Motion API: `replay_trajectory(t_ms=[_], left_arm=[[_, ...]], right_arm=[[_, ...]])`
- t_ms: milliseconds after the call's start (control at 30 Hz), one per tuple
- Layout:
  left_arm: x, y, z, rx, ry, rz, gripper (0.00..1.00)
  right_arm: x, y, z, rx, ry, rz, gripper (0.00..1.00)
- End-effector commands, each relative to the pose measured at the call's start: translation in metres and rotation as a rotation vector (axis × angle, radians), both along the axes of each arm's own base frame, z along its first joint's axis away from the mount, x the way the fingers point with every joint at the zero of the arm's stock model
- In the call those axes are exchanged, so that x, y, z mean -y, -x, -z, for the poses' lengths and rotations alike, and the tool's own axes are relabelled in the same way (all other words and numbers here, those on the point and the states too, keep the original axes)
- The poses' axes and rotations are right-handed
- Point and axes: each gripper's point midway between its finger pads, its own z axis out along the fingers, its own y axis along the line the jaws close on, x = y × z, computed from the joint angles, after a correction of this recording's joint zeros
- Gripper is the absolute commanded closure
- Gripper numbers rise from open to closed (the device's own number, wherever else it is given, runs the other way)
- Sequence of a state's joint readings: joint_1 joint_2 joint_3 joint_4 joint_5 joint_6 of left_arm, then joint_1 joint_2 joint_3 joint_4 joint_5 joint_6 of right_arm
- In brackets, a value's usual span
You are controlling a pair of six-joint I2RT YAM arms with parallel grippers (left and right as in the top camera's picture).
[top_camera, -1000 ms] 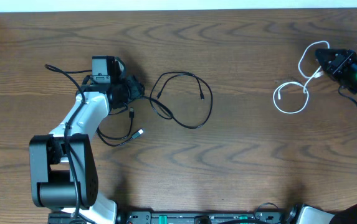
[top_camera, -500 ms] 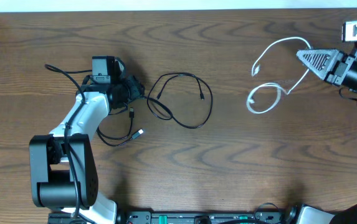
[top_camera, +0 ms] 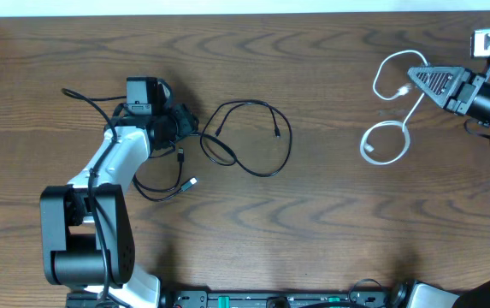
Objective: Untangle cables
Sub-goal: 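Place the white cable at the right table edge and withdraw right gripper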
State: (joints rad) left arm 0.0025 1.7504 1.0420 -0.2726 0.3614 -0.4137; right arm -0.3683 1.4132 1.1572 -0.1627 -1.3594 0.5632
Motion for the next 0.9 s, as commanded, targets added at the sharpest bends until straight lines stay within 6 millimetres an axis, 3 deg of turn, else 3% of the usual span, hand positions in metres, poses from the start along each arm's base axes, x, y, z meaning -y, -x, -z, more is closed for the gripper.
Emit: replay_trajectory(t_ms=[0,233,400,600,733,867], left_arm=[[0.002,-0.001,-0.001,0.005,0.000,0.012,0.45],[0.002,-0.001,-0.002,0.006,0.000,0.012,0.45],[0.002,-0.001,-0.001,0.005,0.000,0.012,0.45],[0.002,-0.001,-0.001,0.005,0.000,0.012,0.45],[0.002,-0.001,-0.002,0.006,0.000,0.012,0.45],[0.002,-0.001,-0.001,0.005,0.000,0.012,0.45]], right_arm=[[0.015,-0.015,0.004,-0.014,0.054,0.134,0.99],[0.066,-0.031,0.018,-0.059,0.118,0.368,0.99],[0.137,-0.031,0.052,-0.204,0.213,0.665,0.99],[0.212,-0.003,0.087,-0.389,0.295,0.962,0.99],[0.235,0.012,0.096,-0.450,0.308,1.046,0.99],[0.241,0.016,0.103,-0.481,0.307,1.063,0.92]])
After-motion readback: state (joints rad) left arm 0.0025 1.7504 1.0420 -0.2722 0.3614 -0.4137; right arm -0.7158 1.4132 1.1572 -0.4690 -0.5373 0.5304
